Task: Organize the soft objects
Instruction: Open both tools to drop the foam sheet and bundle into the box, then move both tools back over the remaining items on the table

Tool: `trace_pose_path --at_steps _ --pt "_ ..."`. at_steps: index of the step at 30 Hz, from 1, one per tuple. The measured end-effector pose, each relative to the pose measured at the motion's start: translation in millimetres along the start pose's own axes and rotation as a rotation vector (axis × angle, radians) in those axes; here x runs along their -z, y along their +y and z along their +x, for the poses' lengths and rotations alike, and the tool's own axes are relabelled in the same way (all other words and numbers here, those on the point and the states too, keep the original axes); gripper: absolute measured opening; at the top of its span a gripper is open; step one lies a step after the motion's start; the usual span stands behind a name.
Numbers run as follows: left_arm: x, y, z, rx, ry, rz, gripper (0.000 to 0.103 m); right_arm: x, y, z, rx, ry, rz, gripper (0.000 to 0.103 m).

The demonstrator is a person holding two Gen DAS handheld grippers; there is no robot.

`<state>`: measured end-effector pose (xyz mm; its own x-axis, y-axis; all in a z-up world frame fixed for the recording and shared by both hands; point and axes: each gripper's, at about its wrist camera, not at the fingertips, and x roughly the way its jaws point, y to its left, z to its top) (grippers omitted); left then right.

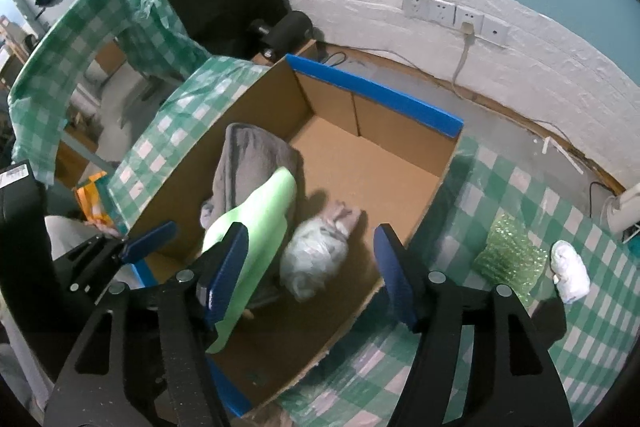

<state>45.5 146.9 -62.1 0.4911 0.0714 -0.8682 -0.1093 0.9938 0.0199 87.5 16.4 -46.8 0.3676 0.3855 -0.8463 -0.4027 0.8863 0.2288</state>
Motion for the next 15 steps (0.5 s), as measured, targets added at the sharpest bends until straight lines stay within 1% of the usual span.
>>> trace_pose_path --at_steps 3,15 --pt "-1.1 -3.7 -2.3 0.002 -0.008 0.01 0.058 2.2 -5.3 -4.7 0.009 -0.005 0.005 0.07" --pt "-2.1 -33.9 -16.8 0.026 -0.041 0.073 0.065 18.2 -37.6 -31.0 0.045 -0.033 0.045 0.074"
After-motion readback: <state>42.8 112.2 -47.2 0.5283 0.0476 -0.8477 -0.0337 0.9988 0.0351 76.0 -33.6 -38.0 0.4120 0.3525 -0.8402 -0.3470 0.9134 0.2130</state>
